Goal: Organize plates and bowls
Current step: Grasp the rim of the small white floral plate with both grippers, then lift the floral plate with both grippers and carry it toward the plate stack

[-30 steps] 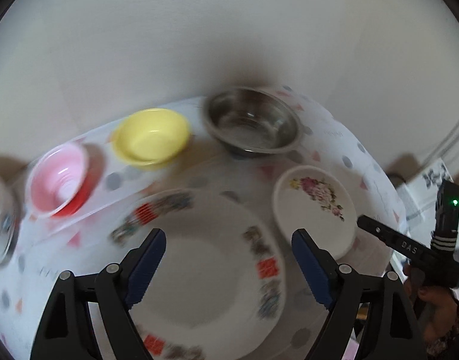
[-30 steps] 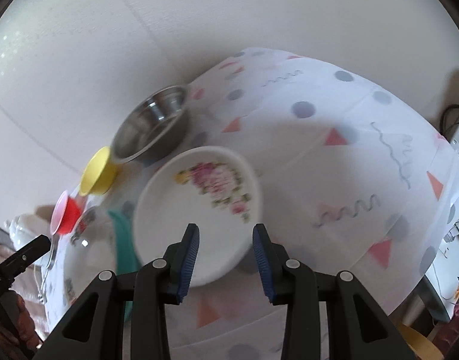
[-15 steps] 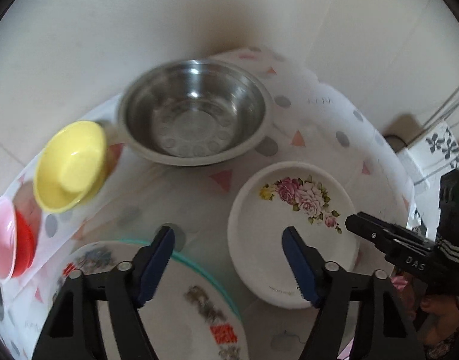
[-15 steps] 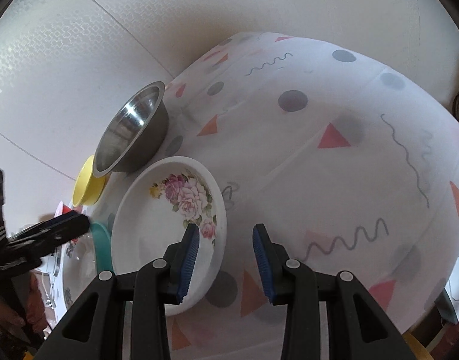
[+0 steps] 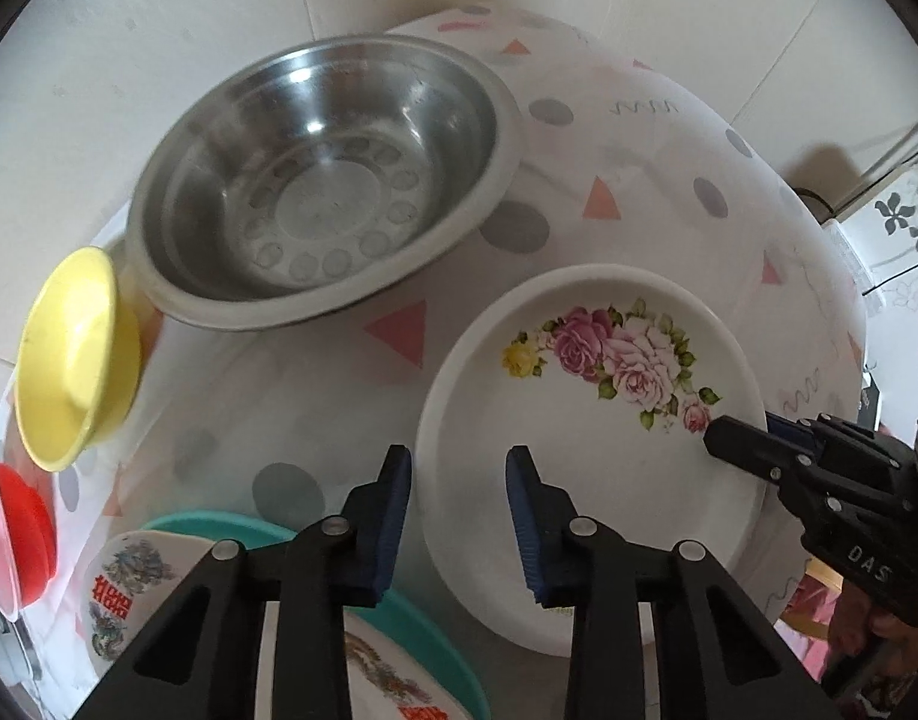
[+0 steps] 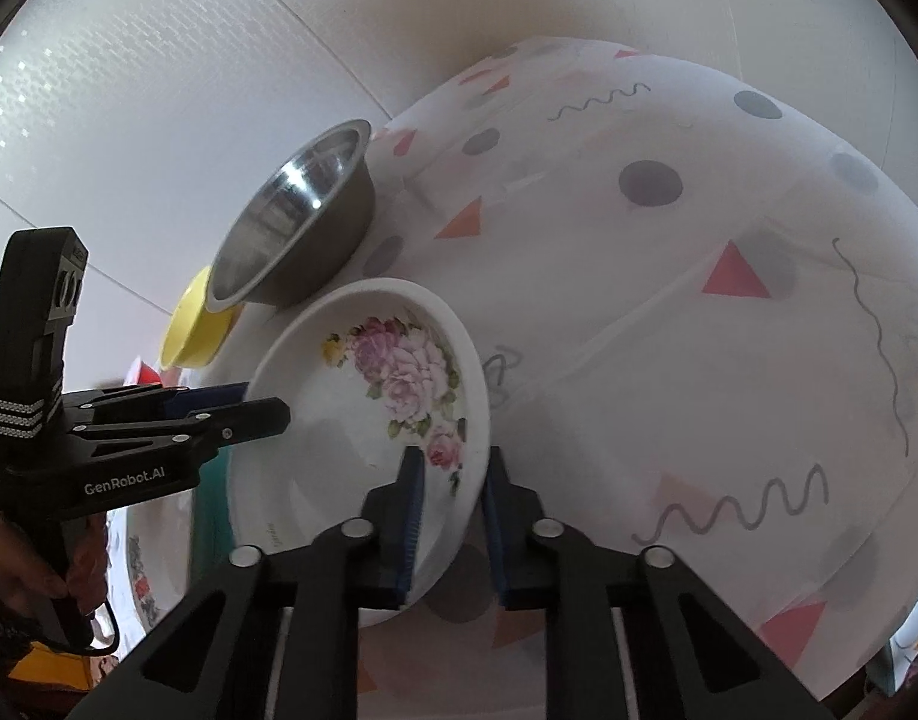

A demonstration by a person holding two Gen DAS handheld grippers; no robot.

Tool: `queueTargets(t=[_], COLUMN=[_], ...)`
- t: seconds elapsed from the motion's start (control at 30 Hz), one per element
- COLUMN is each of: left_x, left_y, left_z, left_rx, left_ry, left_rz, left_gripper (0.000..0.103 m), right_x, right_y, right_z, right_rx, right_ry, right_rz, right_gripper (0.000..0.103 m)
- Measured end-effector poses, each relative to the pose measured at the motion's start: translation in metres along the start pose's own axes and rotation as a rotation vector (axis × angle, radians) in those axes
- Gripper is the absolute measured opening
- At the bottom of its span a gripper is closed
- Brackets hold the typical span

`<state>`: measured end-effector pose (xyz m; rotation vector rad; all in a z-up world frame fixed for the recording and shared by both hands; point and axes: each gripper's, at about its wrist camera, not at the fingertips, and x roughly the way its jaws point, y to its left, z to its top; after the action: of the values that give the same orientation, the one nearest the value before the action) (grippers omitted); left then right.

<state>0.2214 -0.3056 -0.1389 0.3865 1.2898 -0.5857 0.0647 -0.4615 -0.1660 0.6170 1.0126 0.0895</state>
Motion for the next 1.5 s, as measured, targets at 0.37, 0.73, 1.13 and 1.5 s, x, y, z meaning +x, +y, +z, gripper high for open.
queueTargets(t=[0.37, 0.73, 1.13, 1.5], left_x=[0.012, 0.027, 0.021, 0.001], left_y=[-0.023, -0.044, -0.035, -0.035], left_z=[0.002, 0.0, -0.02, -0.032], left_rx=[-0.001, -0.065, -0.064, -0.065], left_ry=[0.003, -0.028, -0.057, -0.09], left_rz=[0.018, -0.035, -0.044, -0.051], left_gripper=[0.032, 0.035, 0.036, 0.027], right_x=[-0.001, -0.011, -0.005, -0.014], right_y=[-0.008, -0.028, -0.03, -0.035], right_z=[0.007, 0.027, 0.012, 0.009], right_rx=[-0.009, -0.038, -0.007, 0.04], right_ry=[0.002, -0.035, 0.001, 0.01], right_rz=[0.005, 0.063, 0.118, 0.095], right_gripper=[0.011, 0.013, 0.019, 0.009])
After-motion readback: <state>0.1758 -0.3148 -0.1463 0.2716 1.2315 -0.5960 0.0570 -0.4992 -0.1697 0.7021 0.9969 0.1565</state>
